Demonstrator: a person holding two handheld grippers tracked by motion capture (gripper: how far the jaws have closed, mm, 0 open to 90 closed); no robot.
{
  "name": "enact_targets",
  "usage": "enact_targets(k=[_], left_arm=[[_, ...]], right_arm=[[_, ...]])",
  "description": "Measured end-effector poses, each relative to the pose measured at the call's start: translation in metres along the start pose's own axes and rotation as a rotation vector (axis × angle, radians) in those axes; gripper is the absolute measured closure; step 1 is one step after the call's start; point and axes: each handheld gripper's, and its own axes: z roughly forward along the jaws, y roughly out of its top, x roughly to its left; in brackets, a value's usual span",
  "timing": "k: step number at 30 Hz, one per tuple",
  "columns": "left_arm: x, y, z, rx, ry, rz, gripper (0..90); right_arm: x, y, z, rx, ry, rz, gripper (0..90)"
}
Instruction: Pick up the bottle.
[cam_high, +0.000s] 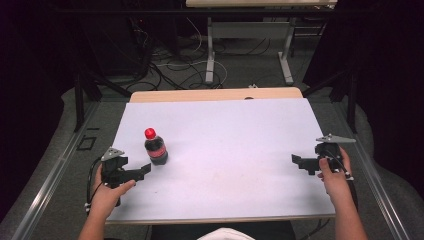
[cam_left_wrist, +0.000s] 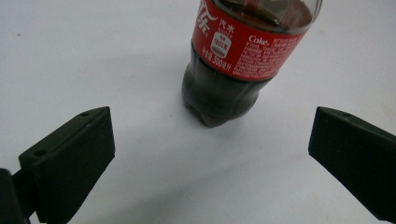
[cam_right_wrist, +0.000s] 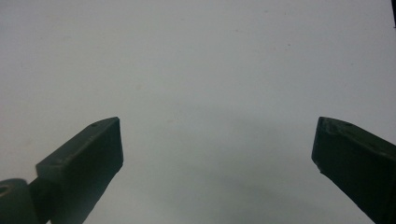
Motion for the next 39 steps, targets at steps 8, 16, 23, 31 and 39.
enact_targets(k=[8,16,23,31,39], left_arm=[[-0.002,0.01,-0.001,-0.019,0.012,0.036,0.6],[-0.021,0.03,0.008,-0.028,-0.017,0.119,1.2],[-0.027,0.039,0.028,-0.015,-0.02,0.123,1.2],[-0.029,0.043,0.044,0.003,0.013,0.167,4.9],[-0.026,0.04,0.052,0.005,0.028,0.154,16.5]], right_arm=[[0.005,0.002,-0.004,-0.016,0.02,-0.011,0.0],[0.017,0.003,0.003,-0.009,0.031,-0.016,0.0],[0.023,0.004,0.007,-0.008,0.039,-0.05,0.0],[0.027,0.002,0.012,0.003,0.036,-0.087,3.3],[0.028,0.001,0.014,0.008,0.036,-0.108,5.4]])
